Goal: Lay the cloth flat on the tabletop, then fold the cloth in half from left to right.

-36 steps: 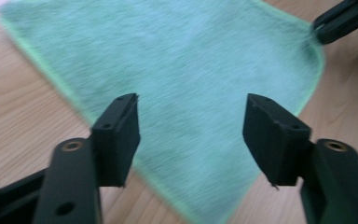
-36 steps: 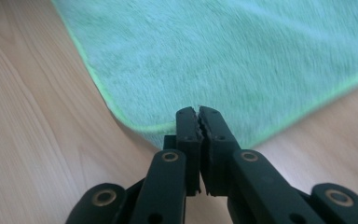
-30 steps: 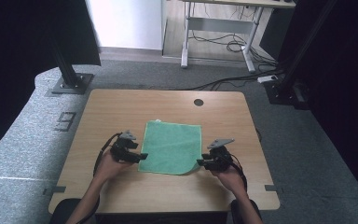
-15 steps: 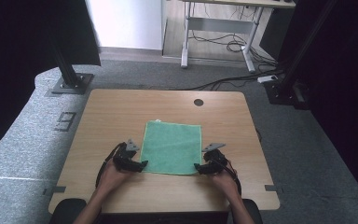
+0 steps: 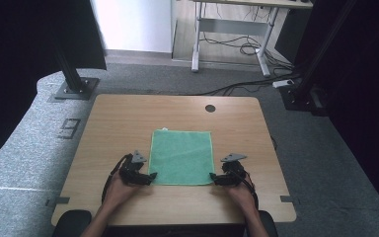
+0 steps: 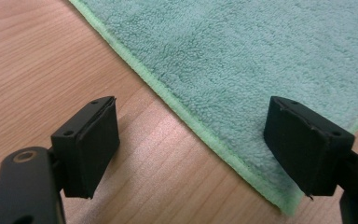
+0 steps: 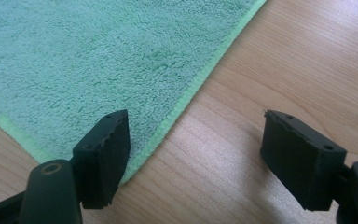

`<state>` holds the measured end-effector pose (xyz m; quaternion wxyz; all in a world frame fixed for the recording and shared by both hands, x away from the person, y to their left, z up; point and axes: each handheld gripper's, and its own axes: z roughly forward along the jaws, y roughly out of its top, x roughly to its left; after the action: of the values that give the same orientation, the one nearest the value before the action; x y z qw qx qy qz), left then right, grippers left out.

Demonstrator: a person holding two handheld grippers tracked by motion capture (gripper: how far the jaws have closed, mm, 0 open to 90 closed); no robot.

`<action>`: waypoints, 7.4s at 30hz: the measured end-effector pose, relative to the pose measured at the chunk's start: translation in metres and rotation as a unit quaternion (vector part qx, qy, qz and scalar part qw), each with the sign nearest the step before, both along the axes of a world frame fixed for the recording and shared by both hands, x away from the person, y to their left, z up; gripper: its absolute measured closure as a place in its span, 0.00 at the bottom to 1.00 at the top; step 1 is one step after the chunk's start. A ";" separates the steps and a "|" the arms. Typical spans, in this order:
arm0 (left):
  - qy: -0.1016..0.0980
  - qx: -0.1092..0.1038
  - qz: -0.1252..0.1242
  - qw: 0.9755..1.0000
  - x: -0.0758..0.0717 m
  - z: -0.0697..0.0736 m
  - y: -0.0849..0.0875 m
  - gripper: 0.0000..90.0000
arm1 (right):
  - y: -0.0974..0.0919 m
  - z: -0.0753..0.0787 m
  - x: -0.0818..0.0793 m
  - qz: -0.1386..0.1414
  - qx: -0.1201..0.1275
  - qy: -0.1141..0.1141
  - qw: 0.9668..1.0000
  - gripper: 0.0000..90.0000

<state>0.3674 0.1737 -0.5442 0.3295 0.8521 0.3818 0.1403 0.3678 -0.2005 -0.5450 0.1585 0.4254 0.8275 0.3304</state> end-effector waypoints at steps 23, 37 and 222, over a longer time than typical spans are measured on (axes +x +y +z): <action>-0.006 0.039 0.034 0.999 -0.022 0.000 0.057 0.00 | -0.056 -0.007 -0.007 -0.069 0.027 -0.014 0.997 0.00; 0.003 0.008 0.018 1.000 -0.019 -0.004 0.061 0.00 | -0.052 -0.012 -0.009 -0.064 0.009 -0.023 0.998 0.00; -0.019 -0.036 0.074 0.996 0.106 0.005 0.008 0.95 | 0.178 0.020 -0.050 0.252 -0.011 0.008 0.968 0.93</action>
<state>0.4731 0.1814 -0.5388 0.3555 0.8062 0.4428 0.1664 0.3180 -0.0221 -0.5252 0.0679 0.2046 0.9127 0.3471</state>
